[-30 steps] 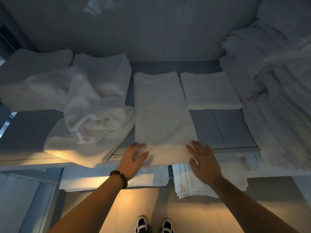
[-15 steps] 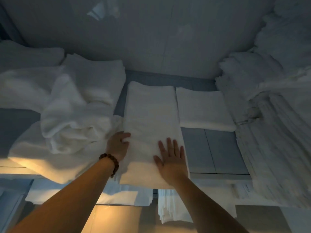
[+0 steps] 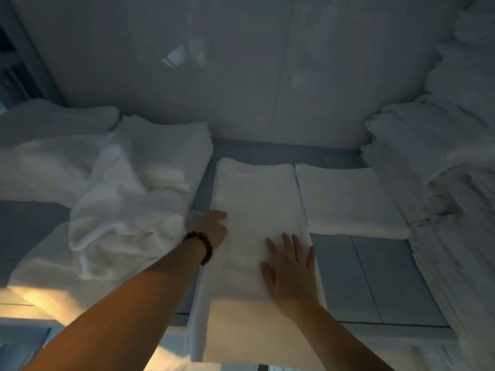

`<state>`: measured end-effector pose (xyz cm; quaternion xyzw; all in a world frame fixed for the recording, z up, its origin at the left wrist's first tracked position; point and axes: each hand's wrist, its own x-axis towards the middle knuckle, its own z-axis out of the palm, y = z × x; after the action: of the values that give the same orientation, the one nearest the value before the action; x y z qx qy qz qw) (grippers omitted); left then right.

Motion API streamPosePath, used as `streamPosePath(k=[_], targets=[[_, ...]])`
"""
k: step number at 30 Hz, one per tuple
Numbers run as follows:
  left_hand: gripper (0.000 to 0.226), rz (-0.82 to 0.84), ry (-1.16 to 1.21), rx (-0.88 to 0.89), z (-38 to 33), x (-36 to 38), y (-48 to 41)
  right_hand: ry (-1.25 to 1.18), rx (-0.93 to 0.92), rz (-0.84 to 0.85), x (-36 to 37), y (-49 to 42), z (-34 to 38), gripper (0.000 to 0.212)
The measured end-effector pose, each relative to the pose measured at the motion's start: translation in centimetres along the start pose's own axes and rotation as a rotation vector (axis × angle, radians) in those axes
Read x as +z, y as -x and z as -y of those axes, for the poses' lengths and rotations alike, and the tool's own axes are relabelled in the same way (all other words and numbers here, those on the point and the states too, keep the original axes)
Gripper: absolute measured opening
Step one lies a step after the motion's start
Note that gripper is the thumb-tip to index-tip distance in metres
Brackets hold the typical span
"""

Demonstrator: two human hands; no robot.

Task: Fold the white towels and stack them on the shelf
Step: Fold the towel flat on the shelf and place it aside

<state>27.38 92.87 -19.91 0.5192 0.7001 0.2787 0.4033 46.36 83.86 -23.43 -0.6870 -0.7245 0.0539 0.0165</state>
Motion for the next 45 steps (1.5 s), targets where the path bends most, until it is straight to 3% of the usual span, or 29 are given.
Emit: streamPosePath(k=[4,7,10,12,15,22,30,35,42,45], targets=[[0.049,-0.114,-0.163,0.061,-0.5,0.1,-1.3,-0.014,-0.009,0.026,1.3,-0.5,-0.4,0.062],[0.051,-0.237,-0.640,0.238,-0.1,1.7,-0.5,-0.025,-0.023,-0.065,0.7,-1.7,-0.4,0.056],[0.053,-0.122,-0.751,0.488,0.2,5.3,0.1,-0.054,-0.089,-0.117,0.3,-4.0,-0.7,0.052],[0.055,-0.008,-0.795,0.460,1.2,7.0,0.0,-0.056,-0.120,-0.064,0.9,-5.4,-0.7,0.053],[0.058,-0.053,-0.881,0.438,3.0,7.6,-1.3,-0.041,-0.101,-0.035,1.8,-6.9,-0.7,0.053],[0.054,0.000,-0.963,0.439,1.0,6.2,-3.3,-0.078,-0.038,0.050,0.4,-9.2,0.3,0.052],[0.061,0.000,-0.941,0.451,5.7,5.4,3.1,-0.045,-0.079,0.012,1.2,-0.9,-0.8,0.055],[0.059,-0.004,-0.996,0.317,5.4,3.1,4.5,-0.002,0.012,0.072,-0.1,0.7,-2.8,0.057],[0.059,0.066,-0.892,0.434,7.3,4.1,9.3,-0.003,-0.184,0.038,1.2,3.2,-0.3,0.056],[0.058,0.018,-0.929,0.418,7.9,2.3,9.2,0.015,-0.123,0.058,0.7,3.7,-1.6,0.057]])
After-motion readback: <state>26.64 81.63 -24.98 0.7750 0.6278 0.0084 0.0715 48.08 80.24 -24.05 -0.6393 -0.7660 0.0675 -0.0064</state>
